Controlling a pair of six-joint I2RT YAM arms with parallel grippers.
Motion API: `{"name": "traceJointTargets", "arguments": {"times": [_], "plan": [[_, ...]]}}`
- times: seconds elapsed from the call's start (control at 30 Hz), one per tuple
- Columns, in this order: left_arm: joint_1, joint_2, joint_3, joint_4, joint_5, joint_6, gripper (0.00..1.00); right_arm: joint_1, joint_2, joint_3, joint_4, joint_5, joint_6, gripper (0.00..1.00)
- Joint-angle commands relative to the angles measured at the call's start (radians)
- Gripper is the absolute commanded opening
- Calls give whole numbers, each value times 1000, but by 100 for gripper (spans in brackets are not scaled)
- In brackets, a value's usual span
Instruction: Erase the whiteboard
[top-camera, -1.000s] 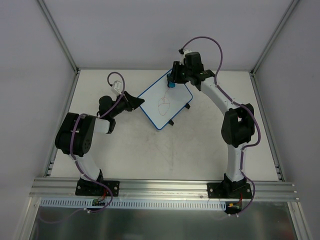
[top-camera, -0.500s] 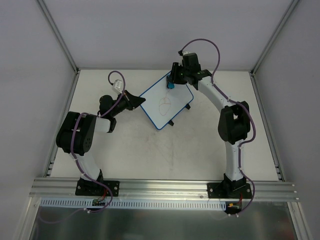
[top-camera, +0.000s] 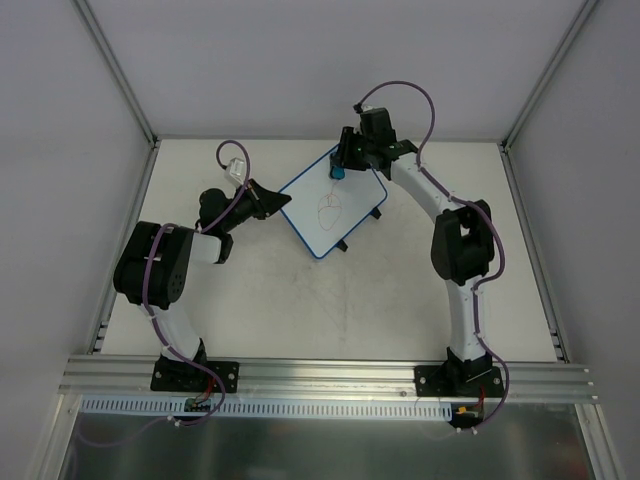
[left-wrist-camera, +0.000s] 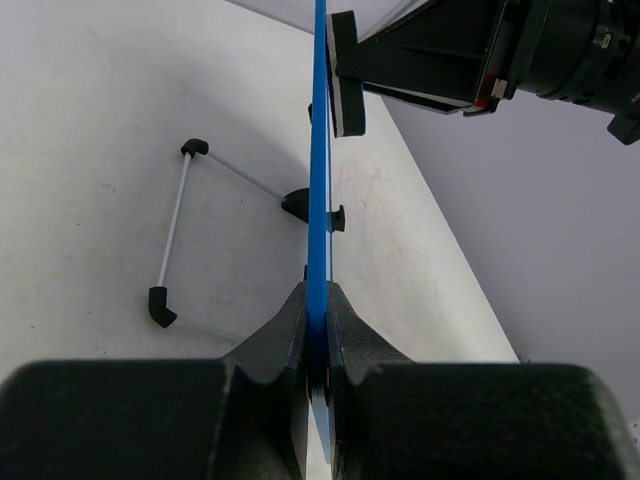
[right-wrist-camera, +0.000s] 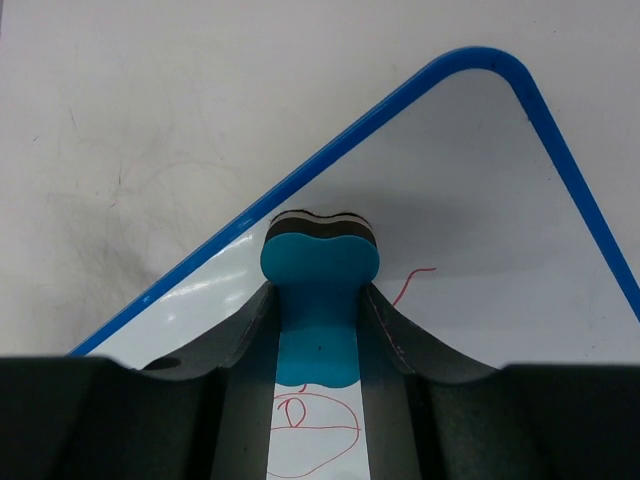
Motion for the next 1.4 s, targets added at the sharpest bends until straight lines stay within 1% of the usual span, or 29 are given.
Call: {"name": "traceJointTargets", "arguments": {"times": [0.0,0.17,0.4,0.6,0.77,0.8,1.03,1.37], "plan": [[-4,23,23,7,-2,59,0,22,5,39,9,32,-3,0],[-3,23,22,-2,-11,51,0,40,-21,-29,72,92,-6,0],[-3,21,19,-4,-10,51,0,48,-24,-63,73,161,12,0],[-4,18,20,-16,-8,62,0,34,-45,-152,72,208,75,0],[-3,14,12,-13,-7,62,0,2,-38,-196,70,180,153,0],[-3,14,12,-12,-7,62,0,-10,-36,-208,72,142,174,0],[-4,9,6,-8,-4,64,0,-71,-33,-265,75,91,259,0],[-3,10,8,-8,-1,62,0,-91,-49,-293,73,76,262,0]]}}
